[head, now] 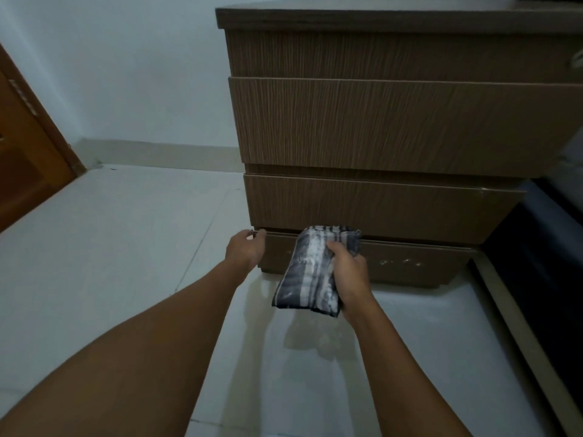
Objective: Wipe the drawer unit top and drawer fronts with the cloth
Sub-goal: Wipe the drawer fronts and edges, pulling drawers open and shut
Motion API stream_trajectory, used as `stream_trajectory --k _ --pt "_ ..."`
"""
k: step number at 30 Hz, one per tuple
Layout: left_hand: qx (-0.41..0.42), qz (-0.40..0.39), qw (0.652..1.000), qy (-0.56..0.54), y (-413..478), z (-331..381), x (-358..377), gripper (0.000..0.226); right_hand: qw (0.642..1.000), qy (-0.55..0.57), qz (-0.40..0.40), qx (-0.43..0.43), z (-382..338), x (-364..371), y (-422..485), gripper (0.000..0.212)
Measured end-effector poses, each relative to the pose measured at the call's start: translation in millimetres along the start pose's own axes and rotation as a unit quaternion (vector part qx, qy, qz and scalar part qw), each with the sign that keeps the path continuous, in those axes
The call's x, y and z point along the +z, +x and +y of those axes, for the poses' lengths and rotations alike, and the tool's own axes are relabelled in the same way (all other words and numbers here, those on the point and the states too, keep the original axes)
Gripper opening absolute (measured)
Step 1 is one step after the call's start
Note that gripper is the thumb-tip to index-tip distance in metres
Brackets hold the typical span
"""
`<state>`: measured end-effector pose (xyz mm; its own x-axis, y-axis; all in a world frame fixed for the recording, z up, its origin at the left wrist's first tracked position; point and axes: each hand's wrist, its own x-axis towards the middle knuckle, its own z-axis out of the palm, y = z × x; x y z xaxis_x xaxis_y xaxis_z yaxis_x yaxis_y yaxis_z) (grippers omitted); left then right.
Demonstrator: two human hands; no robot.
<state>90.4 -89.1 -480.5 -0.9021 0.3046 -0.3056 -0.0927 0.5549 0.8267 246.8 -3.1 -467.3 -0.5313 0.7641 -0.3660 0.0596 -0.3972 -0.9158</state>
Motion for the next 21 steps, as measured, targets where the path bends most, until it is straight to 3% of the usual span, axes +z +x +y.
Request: stream_trajectory --k 7,21 --pt "0.006 0.074 0.995 -0.072 6.5 -1.1 22.8 0.037 0.999 0.007 0.049 -0.011 -3.5 -45.8 -1.9 0.011" --pt "-0.017 0.126 0.979 -0.161 7.7 -6.5 39.9 0.014 0.99 -0.053 0.132 -0.024 16.9 -103.0 -3.2 0.008"
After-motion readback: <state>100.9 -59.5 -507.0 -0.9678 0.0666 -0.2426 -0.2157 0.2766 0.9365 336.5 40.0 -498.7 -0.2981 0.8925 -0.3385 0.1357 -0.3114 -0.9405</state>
